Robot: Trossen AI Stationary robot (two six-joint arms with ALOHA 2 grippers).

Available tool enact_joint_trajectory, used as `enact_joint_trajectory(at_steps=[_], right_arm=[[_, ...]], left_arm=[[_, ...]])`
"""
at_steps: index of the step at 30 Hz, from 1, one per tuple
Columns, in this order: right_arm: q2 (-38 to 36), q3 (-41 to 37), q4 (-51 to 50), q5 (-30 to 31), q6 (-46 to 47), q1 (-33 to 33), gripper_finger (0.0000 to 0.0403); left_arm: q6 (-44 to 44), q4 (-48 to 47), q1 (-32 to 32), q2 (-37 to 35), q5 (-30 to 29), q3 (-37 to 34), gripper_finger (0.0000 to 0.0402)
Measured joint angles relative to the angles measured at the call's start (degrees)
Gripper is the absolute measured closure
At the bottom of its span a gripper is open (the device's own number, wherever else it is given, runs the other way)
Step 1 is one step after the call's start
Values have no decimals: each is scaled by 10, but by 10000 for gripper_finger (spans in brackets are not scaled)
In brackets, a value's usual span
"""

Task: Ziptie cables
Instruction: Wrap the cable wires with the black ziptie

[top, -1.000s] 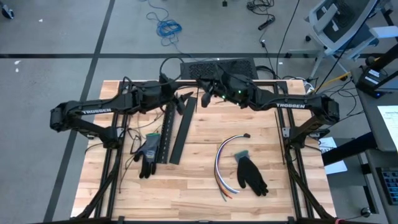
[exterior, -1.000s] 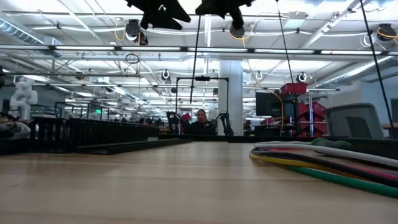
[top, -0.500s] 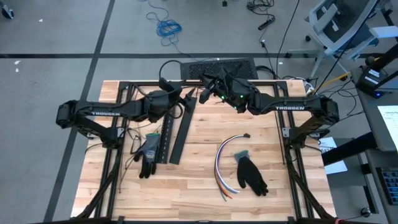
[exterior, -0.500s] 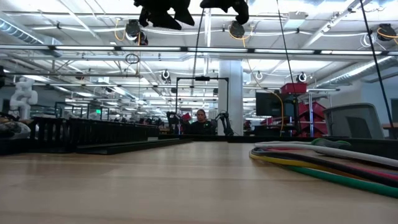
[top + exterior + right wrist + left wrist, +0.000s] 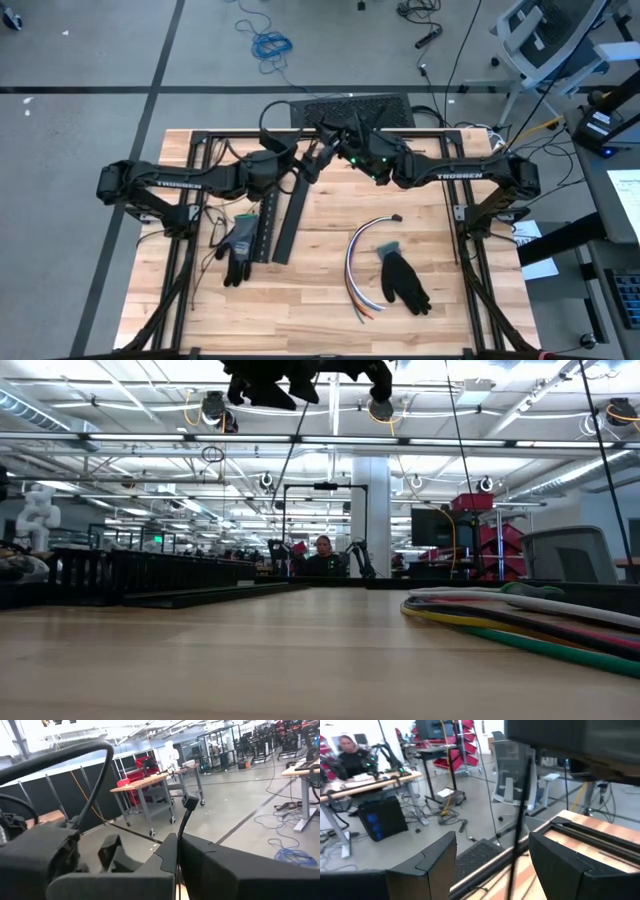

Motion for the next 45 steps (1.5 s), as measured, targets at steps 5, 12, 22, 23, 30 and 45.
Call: enact_joint_trajectory(at_steps=[5,12,22,23,30,45], right_arm=[[0,0,-2,2,0,1,403],[0,0,0,1,0,1,403],[0,0,3,-4,0,2,403],[0,0,3,-4,0,2,403],[0,0,3,-4,-2,2,403],[-12,0,13,-15,-115,-1,257]], left_arm=[[28,7,0,1,-2,0,162],[33,5,0,1,-2,0,263],[62,6,0,1,-2,0,398],[62,6,0,1,-2,0,399],[62,4,0,1,-2,0,400],[58,-12,0,1,26,0,401]])
